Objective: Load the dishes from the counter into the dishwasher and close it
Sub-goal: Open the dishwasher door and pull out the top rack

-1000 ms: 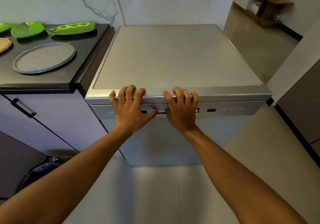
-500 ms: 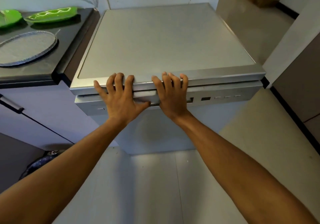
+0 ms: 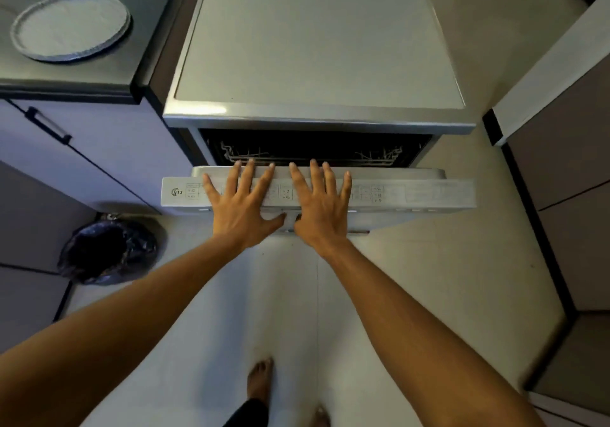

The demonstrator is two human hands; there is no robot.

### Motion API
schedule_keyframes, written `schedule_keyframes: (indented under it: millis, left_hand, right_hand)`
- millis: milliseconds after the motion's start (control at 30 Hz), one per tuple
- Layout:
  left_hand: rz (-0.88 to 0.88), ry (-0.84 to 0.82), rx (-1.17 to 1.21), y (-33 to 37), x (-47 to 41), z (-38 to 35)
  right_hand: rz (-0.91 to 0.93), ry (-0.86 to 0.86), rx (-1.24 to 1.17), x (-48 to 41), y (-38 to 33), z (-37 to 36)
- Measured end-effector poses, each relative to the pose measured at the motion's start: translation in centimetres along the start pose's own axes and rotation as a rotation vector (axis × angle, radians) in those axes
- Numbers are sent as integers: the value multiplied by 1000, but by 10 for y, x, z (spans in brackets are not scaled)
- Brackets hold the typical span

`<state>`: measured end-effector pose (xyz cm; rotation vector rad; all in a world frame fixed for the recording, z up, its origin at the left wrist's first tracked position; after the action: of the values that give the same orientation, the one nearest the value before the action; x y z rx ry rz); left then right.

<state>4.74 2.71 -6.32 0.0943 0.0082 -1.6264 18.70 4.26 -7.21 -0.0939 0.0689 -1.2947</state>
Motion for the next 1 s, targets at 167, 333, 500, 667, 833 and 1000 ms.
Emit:
schedule_keyframes:
  millis: [167, 333, 500, 667, 833, 1000]
  left_hand:
    - [29, -87, 48, 11, 90, -28]
    - [44, -217, 78, 25, 184, -67]
    - [84, -422, 97, 30, 258, -125]
    - [98, -599, 118, 41, 294, -167]
    - [100, -723, 167, 50, 323, -224]
    - [108, -883, 201, 52, 347, -280]
  right_hand:
    - [25, -36, -95, 93, -12, -29]
    - [36, -72, -187, 188, -15, -71]
    - [-6, -155, -234, 254, -13, -117]
    - [-134, -359, -218, 287, -7, -179]
    - [-225, -642, -273, 304, -8, -254]
    - [-207, -747, -237, 336, -11, -317]
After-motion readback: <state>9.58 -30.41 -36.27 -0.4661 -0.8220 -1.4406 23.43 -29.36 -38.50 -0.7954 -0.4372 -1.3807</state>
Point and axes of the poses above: each hand's wrist, its own x-axis away from the middle knuckle, its own z-axis out of the back of the hand, y = z × x, the point moved 10 cm from there along -x, towards the middle knuckle, and after that the axes turned 1 degree about -y, right-handed, at the moved point
